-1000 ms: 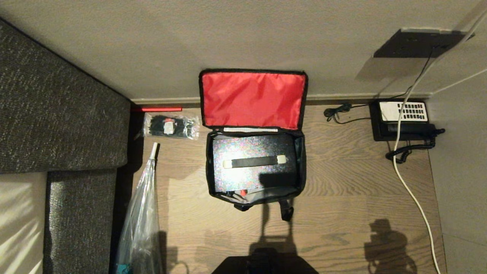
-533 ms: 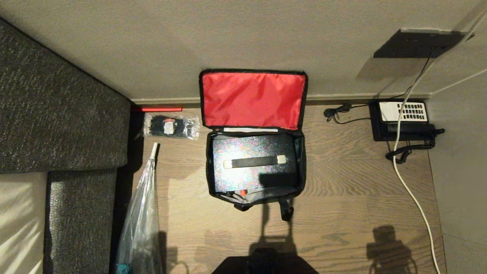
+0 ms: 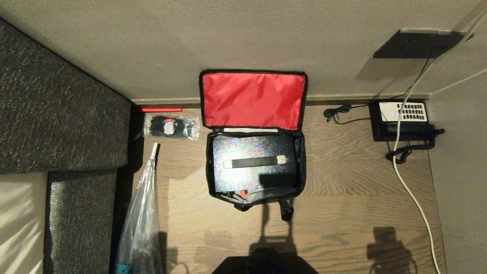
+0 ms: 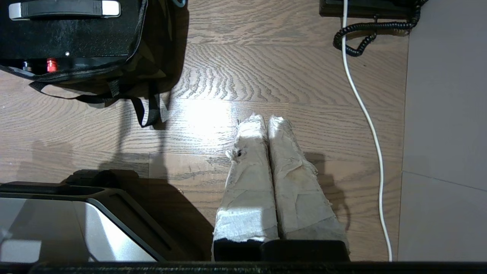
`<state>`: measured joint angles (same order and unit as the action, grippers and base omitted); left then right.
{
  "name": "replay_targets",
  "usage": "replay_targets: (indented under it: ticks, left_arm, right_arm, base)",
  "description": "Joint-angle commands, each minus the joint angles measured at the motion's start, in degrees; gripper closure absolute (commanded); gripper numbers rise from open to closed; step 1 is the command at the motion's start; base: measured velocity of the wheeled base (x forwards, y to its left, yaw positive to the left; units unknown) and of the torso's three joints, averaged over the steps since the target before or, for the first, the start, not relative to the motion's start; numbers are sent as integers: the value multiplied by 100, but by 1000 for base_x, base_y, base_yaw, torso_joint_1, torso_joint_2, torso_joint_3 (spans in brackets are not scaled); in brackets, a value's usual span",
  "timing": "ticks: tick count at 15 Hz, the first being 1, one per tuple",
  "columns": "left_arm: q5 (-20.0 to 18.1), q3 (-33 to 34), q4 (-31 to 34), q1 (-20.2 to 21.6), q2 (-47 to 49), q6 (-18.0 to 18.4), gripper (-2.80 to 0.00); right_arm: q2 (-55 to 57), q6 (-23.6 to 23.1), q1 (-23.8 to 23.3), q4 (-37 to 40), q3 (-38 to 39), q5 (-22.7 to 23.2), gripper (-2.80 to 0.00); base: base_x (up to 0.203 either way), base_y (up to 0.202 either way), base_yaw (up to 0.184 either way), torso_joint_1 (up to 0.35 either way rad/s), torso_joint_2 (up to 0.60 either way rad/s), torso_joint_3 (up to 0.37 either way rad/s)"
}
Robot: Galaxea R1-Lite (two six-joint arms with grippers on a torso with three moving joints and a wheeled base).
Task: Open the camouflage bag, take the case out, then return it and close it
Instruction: Grip the handle
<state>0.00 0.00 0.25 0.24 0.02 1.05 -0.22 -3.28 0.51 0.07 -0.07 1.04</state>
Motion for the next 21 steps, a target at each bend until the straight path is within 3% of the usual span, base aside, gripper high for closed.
replay_targets:
  ticks: [1, 7, 13, 17, 21]
  left_arm:
    - [5, 5, -4, 2, -11, 53, 0]
    - [-62, 0, 19, 2, -2, 180, 0]
    - [-27, 9, 27, 2, -3, 80, 0]
    - [-88, 18, 31, 2, -11, 510, 0]
    - [-70, 9, 3, 2, -2, 581, 0]
  right_arm:
    - [13, -6, 2, 1, 7, 2, 0]
    - [13, -6, 2, 1, -1, 2, 0]
    - [13, -6, 2, 1, 3, 2, 0]
    - [13, -6, 2, 1, -1, 2, 0]
    - [13, -6, 2, 1, 6, 2, 0]
  base:
    - [0, 0, 0, 5, 2, 75]
    - [0, 0, 0, 1, 3, 190]
    - [0, 0, 0, 2, 1, 201]
    - [0, 0, 0, 1, 2, 68]
    - [0, 0, 0, 0, 0, 0]
